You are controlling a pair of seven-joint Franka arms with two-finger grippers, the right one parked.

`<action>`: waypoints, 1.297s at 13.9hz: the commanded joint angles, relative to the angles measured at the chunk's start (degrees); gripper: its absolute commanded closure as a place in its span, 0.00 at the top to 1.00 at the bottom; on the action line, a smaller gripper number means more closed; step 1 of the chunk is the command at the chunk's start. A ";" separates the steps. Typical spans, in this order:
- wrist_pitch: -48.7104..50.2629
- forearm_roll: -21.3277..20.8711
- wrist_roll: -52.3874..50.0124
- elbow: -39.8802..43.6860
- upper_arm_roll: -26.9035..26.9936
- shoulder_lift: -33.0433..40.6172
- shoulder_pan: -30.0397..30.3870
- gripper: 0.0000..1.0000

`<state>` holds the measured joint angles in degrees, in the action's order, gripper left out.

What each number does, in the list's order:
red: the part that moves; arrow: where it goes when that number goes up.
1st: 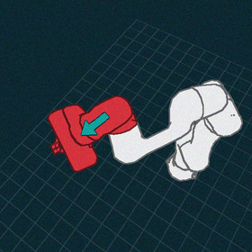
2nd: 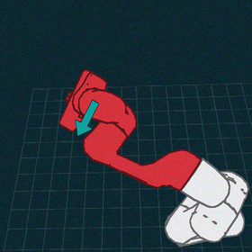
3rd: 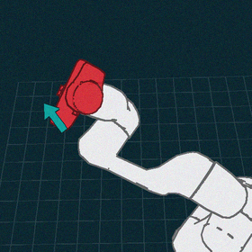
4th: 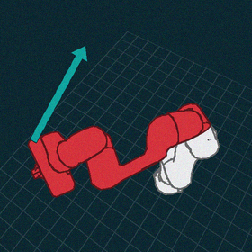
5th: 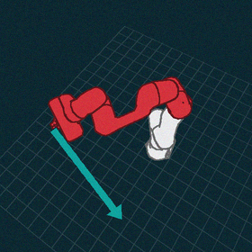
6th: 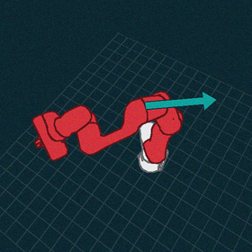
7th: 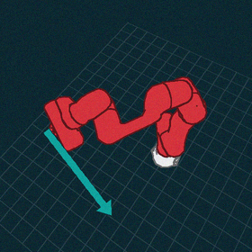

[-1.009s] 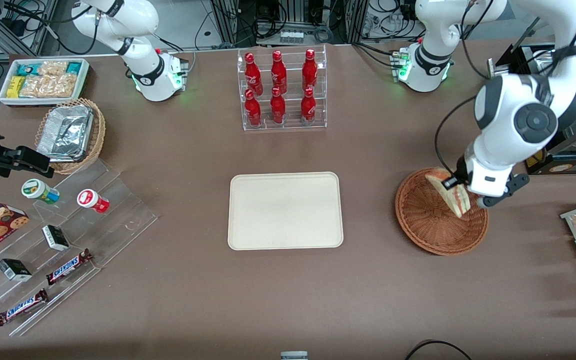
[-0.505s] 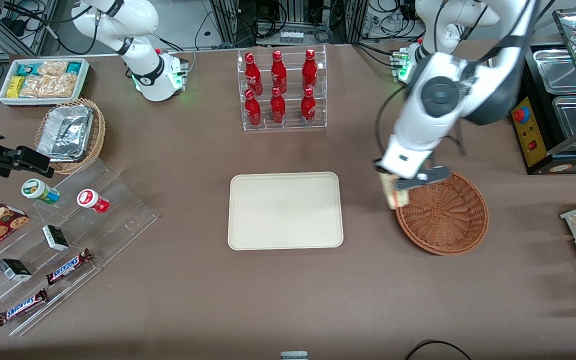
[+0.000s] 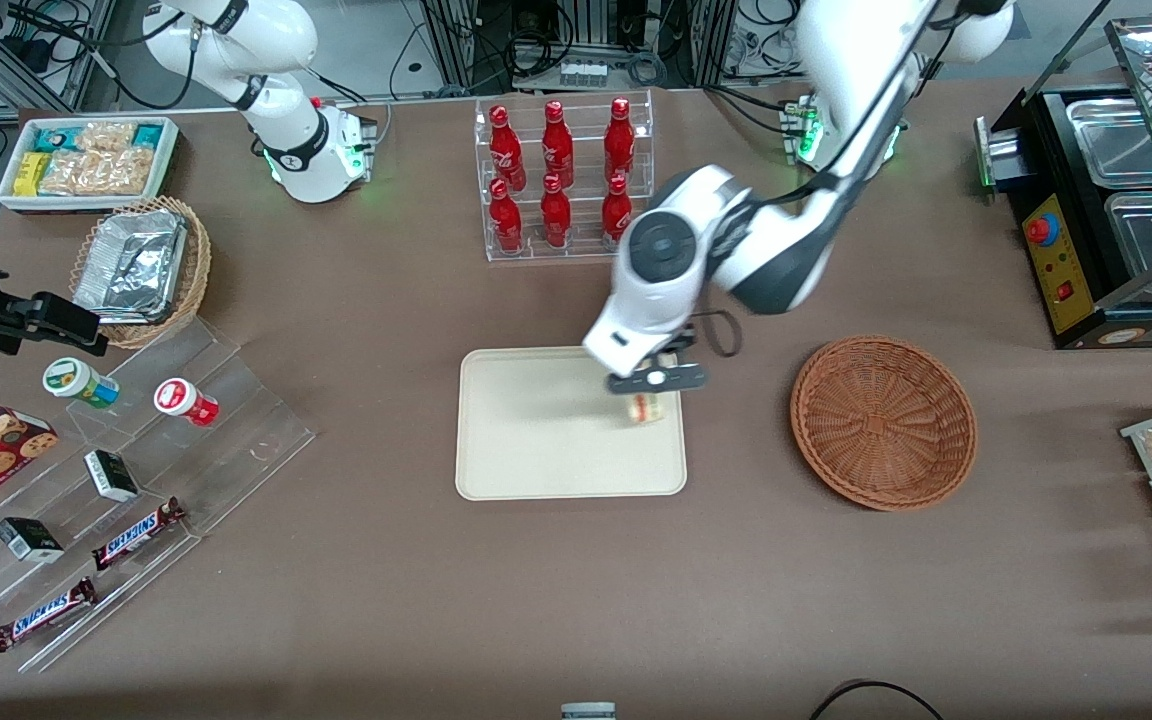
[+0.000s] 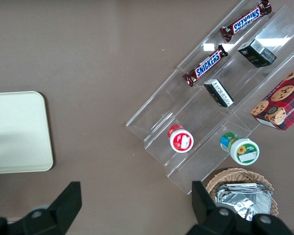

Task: Place sandwich from basket to tray
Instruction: 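Lift the sandwich and carry it over the white tray, then lower the sandwich onto the tray center and open the left gripper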

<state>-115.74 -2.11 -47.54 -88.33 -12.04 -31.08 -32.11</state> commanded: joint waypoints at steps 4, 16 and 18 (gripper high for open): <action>-11.06 -1.67 -1.85 7.39 1.05 -9.77 -4.98 0.00; -17.42 -7.90 -3.26 7.74 1.40 -15.06 -5.77 0.99; -13.83 -8.97 -3.52 8.52 1.41 -14.27 -5.68 0.99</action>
<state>-133.05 -9.39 -49.58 -82.45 -11.55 -45.21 -36.76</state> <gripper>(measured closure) 0.476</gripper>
